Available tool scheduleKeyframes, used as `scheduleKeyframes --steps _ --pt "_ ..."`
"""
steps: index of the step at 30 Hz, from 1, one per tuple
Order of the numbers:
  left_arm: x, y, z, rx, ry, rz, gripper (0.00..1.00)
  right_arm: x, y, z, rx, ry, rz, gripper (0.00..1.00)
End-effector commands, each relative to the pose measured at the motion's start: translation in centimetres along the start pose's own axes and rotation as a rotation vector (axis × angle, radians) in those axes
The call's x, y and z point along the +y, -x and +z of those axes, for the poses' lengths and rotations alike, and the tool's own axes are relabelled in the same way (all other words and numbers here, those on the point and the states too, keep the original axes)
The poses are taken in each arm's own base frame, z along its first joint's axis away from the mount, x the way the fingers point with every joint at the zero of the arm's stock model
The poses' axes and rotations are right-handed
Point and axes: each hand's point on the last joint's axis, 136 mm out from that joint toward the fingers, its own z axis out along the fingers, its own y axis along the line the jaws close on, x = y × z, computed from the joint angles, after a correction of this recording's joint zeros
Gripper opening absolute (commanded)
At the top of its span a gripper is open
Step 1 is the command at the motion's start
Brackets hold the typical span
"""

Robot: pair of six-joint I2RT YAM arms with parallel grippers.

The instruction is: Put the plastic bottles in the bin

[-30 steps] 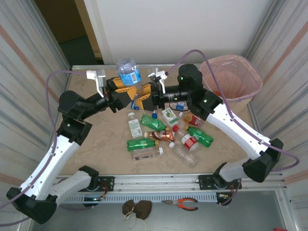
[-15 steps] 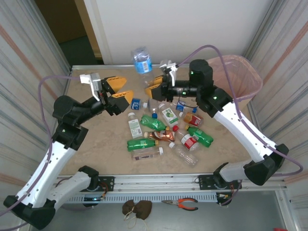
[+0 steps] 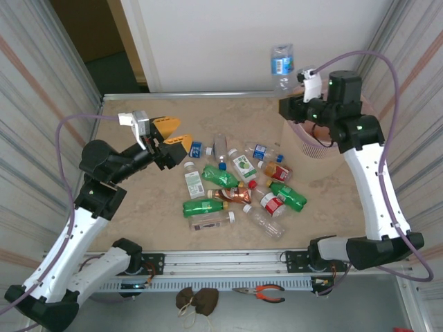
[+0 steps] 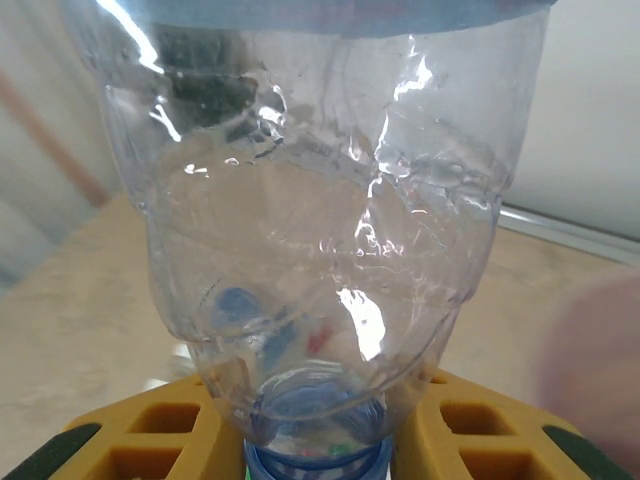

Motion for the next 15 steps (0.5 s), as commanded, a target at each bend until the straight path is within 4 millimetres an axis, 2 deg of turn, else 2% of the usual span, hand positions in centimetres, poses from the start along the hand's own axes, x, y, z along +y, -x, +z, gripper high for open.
scheduleKeyframes --steps 1,6,10,15 --pt "0.2 -0.5 -0.2 0.004 0.016 0.029 0.83 -4.8 -3.4 -0.8 0.174 -0.187 -0.024 0.35" --pt "0.7 -1.2 0.0 0.027 0.027 0.031 0.83 -10.9 -7.0 -1.9 0.393 -0.417 -0.053 0.35" --pt "1.3 -2.1 0.2 0.047 0.04 0.032 0.83 -14.6 -9.6 -2.4 0.556 -0.543 -0.079 0.36" --pt "3.6 -4.6 0.6 0.154 0.123 0.075 0.83 -18.9 -12.6 -3.1 0.702 -0.637 -0.054 0.36"
